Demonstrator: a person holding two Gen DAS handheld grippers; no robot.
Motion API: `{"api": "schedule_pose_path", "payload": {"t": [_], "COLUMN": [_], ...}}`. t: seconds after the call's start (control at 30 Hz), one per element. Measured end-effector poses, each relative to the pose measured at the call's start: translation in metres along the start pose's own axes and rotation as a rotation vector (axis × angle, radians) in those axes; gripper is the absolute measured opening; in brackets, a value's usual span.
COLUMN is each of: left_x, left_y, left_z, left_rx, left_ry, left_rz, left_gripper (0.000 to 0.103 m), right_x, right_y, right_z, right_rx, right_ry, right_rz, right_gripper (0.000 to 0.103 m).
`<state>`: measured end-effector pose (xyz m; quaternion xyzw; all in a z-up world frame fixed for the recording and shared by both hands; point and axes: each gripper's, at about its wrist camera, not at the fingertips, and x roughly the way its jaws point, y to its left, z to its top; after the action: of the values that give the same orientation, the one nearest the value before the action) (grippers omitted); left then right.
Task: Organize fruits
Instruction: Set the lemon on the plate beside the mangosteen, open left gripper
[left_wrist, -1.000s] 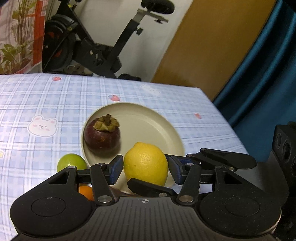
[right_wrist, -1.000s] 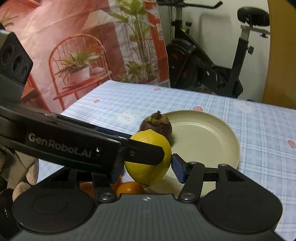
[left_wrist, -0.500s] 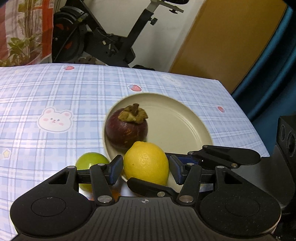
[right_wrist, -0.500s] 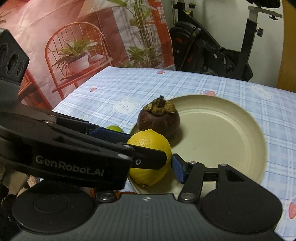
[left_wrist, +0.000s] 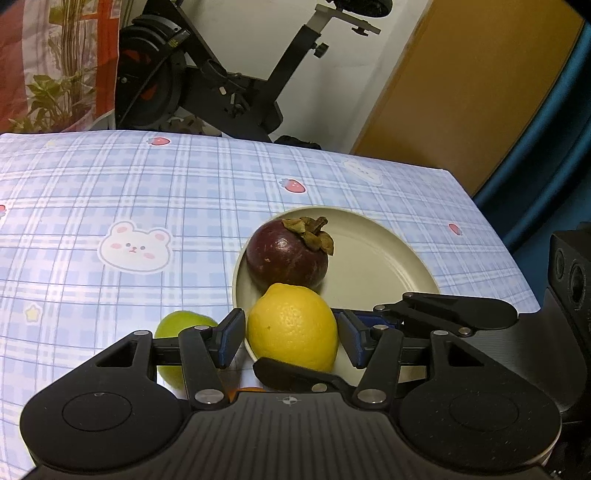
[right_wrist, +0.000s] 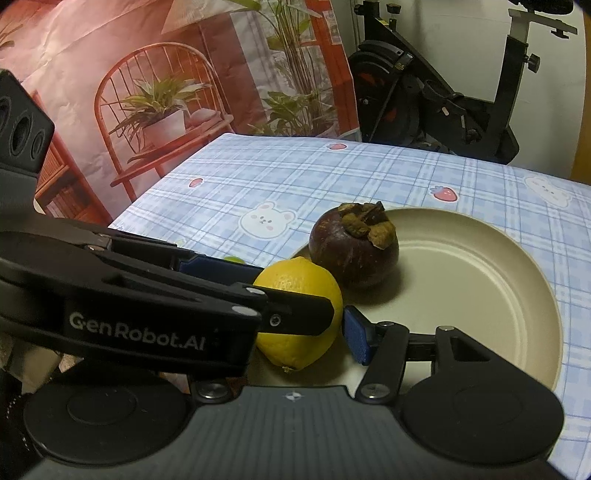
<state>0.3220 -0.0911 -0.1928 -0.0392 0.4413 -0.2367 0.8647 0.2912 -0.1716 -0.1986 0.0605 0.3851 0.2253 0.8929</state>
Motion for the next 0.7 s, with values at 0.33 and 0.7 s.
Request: {"api": "schedule_pose_path", "payload": {"t": [0.33,0.7], "left_x": [-0.059,-0.153], "left_y": [-0.01,-0.004], "left_z": [-0.002,-0.039], "left_rx": [0.044,0.075], "left_ry": [-0.103,-0.226], "left_rz": [0.097,0.236], "left_gripper": [0.066,0.066], "right_x": [-0.041,-0.102], "right_y": [0.01,0.048], "right_z": [-0.004,-0.036], "right_rx": [0.007,0.042], "right_ry": [-0.055,-0.177], "right_rz": [-0.048,-0.067], "right_gripper": [0.067,0.067]}}
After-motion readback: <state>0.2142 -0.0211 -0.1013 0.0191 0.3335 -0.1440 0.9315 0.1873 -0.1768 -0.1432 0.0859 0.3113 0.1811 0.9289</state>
